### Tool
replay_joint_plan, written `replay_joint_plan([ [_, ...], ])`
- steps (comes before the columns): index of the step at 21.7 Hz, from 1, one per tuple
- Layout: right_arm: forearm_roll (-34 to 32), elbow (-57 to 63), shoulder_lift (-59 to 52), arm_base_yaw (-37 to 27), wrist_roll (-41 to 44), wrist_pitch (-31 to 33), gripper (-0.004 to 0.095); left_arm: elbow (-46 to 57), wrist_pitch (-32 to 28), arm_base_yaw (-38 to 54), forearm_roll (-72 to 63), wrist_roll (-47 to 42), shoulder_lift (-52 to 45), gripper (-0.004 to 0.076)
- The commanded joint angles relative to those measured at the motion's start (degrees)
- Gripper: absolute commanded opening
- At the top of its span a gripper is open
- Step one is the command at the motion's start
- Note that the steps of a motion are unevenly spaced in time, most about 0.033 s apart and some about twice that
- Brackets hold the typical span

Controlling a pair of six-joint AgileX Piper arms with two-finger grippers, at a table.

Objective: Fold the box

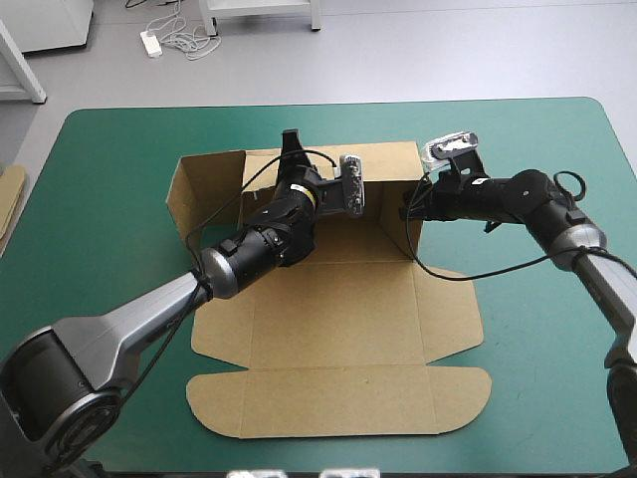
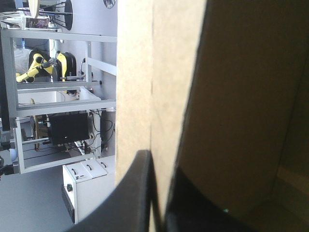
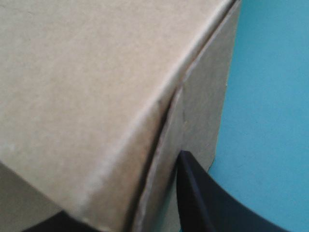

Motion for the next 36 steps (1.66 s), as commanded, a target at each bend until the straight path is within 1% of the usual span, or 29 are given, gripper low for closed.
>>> replay_joint_plan([
  [1,2.42,-1.59,-2.15,-0.06,-0.6,3.38,0.0155,-0.12,2.45,-0.05,-5.28,-2.13,-1.38,-0.0009],
  [2,2.57,-1.59,-2.15,-0.06,-0.9,3.85,0.0119,-0.12,2.45,-0.05,-4.91,-2.13,-1.38,-0.0009],
  [3,2.57,-1.59,-2.15,-0.06,-0.9,3.99,0.0104,-0.12,2.45,-0.05,-4.78,-2.13,-1.38,-0.0009],
  [6,3.77,-1.59,-2.15,-0.06,-0.9,4.0,-0.0017,-0.45,2.59,-0.05,-4.09,-1.66,-1.38,-0.0009],
  [9,4.25,-1.59,-2.15,-0.06,-0.9,3.09,-0.0017,-0.61,2.59,-0.17,-2.64,-1.66,-1.38,-0.0008],
  [10,4.25,-1.59,-2.15,-0.06,-0.66,3.02,-0.0017,-1.0,3.18,-0.26,-2.76,-1.66,-1.38,0.0004],
  [11,4.25,-1.59,-2.15,-0.06,0.11,2.61,-0.0017,-1.87,4.19,-0.39,-3.33,-1.66,-1.51,0.0052],
  [12,4.25,-1.59,-2.15,-0.06,1.07,2.33,-0.0017,-2.59,5.15,-0.76,-4.61,-1.55,-1.61,0.0116],
  [13,4.15,-1.59,-2.15,-0.06,1.56,1.97,-0.0017,-2.99,5.66,-1.28,-6.76,-0.77,-2.32,0.0207],
  [15,4.04,-1.69,-2.15,-0.06,2.62,1.57,-0.0017,-3.13,7.69,-2.64,-10.75,0.31,-3.94,0.0361],
  [17,4.04,-1.81,-2.15,-0.06,3.29,1.32,-0.0017,-3.13,10.46,-3.67,-13.11,1.66,-5.36,0.0418],
  [19,3.91,-1.81,-2.15,-0.06,4.26,0.68,-0.0017,-3.13,11.26,-4.67,-16.63,4.57,-7.0,0.0417],
  [21,3.91,-1.81,-2.15,-0.06,4.94,0.4,-0.0017,-3.13,12.76,-6.47,-18.05,5.33,-7.91,0.0417],
  [24,3.91,-1.81,-2.15,-0.06,5.4,0.4,-0.0017,-3.13,15.29,-12.03,-18.55,5.93,-9.95,0.0418],
  [26,3.91,-1.81,-2.15,-0.06,5.4,0.26,-0.0017,-3.13,15.48,-16.57,-18.55,6.3,-11.34,0.0417],
  [28,3.91,-1.81,-2.15,-0.06,5.4,-0.11,-0.0017,-3.68,15.27,-19.0,-20.11,6.3,-11.79,0.0417],
  [32,3.91,-1.81,-2.15,-0.06,5.8,-0.27,-0.0017,-5.54,13.95,-20.06,-26.57,5.68,-12.62,0.0417],
  [36,3.81,-1.81,-2.15,-0.06,5.8,-0.3,-0.0017,-8.68,13.3,-17.62,-25.88,4.53,-14.33,0.0417],
])
